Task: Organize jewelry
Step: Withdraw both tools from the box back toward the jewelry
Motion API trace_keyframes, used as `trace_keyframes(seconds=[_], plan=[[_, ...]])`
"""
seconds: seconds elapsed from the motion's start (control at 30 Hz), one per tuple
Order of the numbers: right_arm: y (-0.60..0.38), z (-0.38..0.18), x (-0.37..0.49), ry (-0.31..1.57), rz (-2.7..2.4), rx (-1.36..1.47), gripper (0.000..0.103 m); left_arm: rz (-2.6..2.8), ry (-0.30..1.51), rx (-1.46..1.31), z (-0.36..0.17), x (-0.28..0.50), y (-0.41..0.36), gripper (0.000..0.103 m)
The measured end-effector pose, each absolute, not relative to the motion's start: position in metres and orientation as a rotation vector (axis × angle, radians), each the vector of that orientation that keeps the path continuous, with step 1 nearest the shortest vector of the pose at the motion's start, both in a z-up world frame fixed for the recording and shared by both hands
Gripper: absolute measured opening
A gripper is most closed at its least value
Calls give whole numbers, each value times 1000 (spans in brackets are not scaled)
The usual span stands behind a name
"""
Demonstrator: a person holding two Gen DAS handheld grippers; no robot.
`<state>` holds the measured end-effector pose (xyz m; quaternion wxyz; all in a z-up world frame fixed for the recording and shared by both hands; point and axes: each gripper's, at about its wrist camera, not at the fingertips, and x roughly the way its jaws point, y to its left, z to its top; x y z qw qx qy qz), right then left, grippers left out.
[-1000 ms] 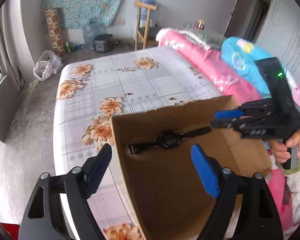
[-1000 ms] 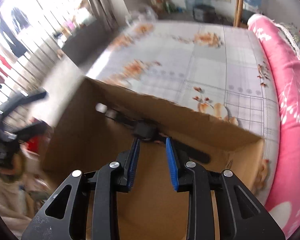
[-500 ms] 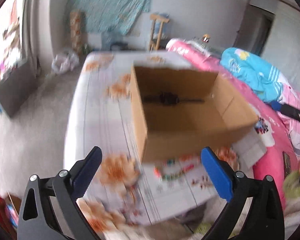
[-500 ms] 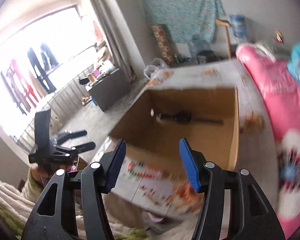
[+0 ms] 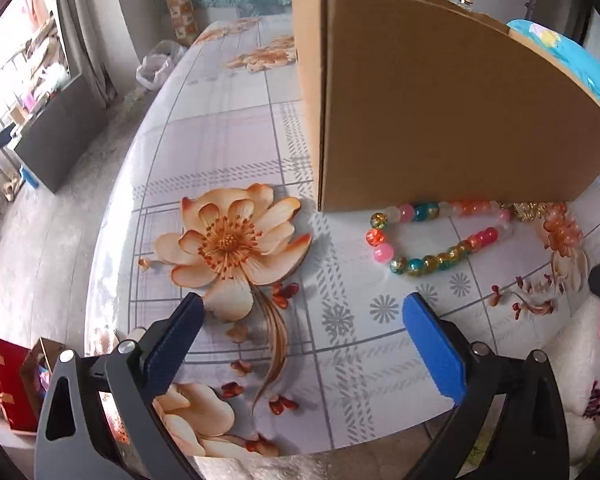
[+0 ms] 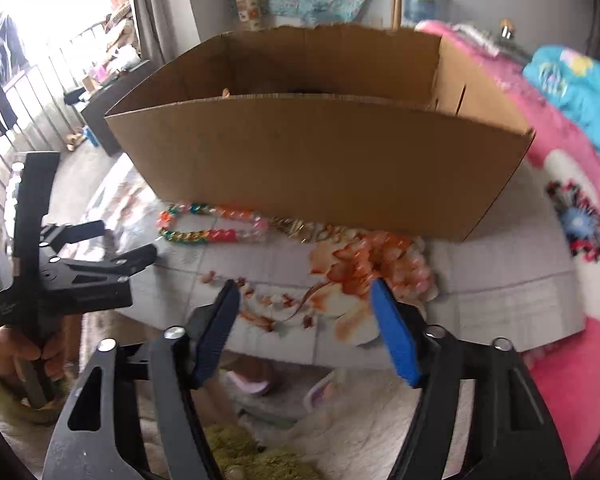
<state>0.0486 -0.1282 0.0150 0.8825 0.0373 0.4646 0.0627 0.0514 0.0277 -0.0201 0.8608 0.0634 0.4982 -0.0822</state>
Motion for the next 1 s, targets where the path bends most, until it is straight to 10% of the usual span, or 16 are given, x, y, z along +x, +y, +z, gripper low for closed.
trace_keyframes(seconds=[0.13,1.0], plan=[[-127,21,46,920,112,44,95,-188,1049,119,-22,50,32,98],[-135,28,34,754,81,17,95,-183,941,129,-13,64,26,98]])
